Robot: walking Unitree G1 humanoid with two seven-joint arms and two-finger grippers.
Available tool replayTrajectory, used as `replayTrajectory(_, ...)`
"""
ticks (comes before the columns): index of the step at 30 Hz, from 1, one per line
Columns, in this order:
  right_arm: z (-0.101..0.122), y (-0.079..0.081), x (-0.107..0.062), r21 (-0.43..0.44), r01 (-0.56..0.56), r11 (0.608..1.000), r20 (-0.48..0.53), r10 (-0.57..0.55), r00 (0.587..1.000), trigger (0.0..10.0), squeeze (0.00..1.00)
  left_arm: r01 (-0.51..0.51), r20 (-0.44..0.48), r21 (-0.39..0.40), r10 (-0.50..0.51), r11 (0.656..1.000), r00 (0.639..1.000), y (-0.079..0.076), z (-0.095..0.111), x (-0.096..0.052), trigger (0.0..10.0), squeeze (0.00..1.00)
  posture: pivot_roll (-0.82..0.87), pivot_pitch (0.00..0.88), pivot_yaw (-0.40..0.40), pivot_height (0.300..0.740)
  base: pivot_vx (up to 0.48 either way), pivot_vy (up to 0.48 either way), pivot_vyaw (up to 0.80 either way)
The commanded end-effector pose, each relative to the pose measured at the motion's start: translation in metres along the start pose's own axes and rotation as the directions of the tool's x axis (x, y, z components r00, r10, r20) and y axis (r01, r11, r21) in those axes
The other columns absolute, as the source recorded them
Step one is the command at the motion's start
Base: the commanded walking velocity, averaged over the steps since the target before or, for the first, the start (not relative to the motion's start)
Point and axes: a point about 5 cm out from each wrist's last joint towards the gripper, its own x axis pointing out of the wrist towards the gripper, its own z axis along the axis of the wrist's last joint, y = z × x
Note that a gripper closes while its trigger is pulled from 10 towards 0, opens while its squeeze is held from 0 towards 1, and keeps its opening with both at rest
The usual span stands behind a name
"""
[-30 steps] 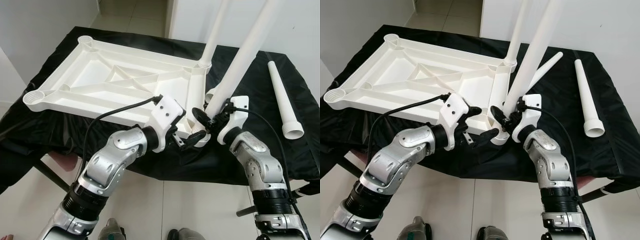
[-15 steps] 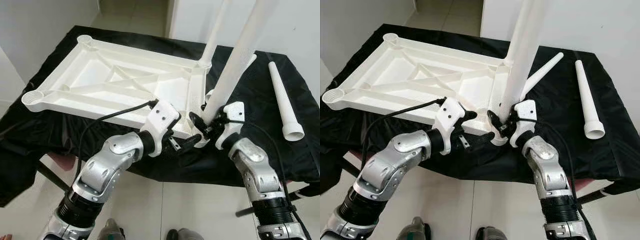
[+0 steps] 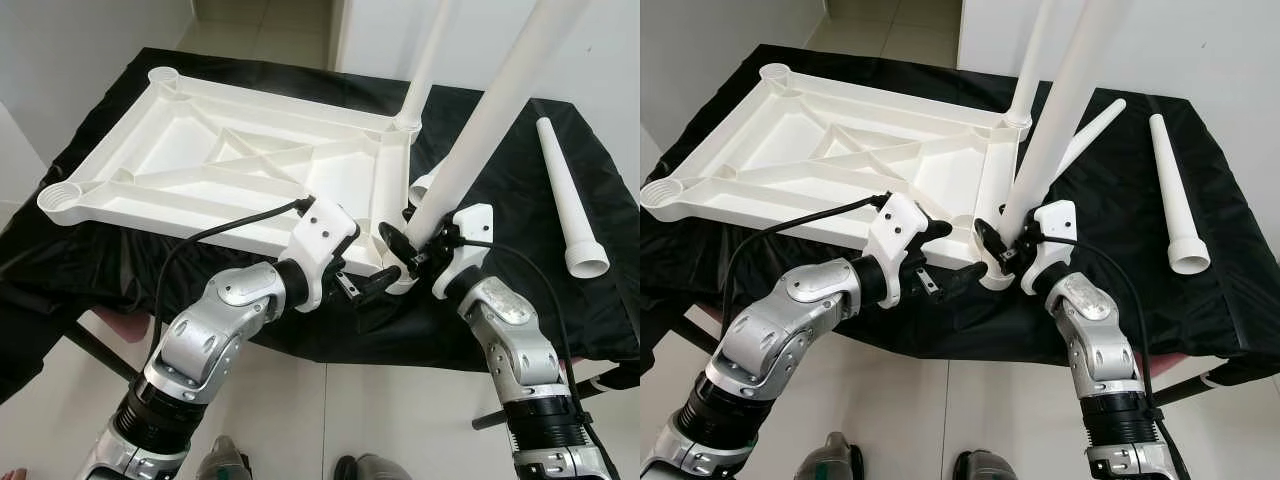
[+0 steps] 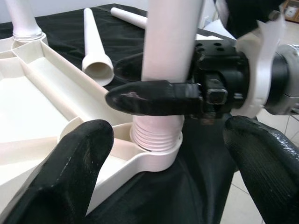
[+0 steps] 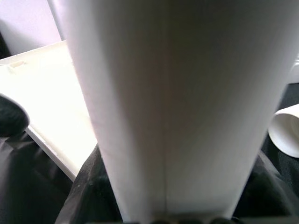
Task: Building children table
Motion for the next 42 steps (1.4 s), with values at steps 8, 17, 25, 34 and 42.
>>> replayTrajectory(8,-0.027,-0.009,0.0,0.052,0.051,0.997,-0.149,-0.043,0.988,10.0,0.0,-0.009,0.015,0.013,0.009,1.0,1.0,-0.001,0.006,-0.002,10.0,0.0,0.07,0.09,-0.033,0.74,0.0,0.0,0.0)
replayTrajectory(17,-0.032,-0.001,-0.002,0.058,0.038,0.998,-0.153,-0.028,0.988,10.0,0.0,-0.017,0.018,0.012,0.017,1.0,1.0,-0.001,0.007,-0.003,10.0,0.0,0.08,0.093,-0.04,0.74,0.0,0.0,0.0)
replayTrajectory(25,-0.027,0.004,0.007,0.092,0.244,0.965,-0.103,-0.234,0.967,10.0,0.0,-0.021,0.024,0.007,0.021,1.0,1.0,-0.002,0.009,-0.003,10.0,0.0,0.08,0.093,-0.038,0.74,0.0,0.0,0.0)
replayTrajectory(34,-0.019,0.002,0.02,0.145,0.372,0.917,-0.068,-0.366,0.928,10.0,0.0,-0.019,0.029,0.004,0.018,1.0,0.999,-0.002,0.01,-0.003,10.0,0.0,0.08,0.09,-0.037,0.74,0.0,0.0,0.0)
replayTrajectory(42,-0.013,0.004,0.033,0.168,0.491,0.855,-0.06,-0.488,0.871,10.0,0.0,-0.016,0.03,0.003,0.016,1.0,0.999,-0.002,0.01,-0.002,10.0,0.0,0.08,0.087,-0.034,0.74,0.0,0.0,0.0)
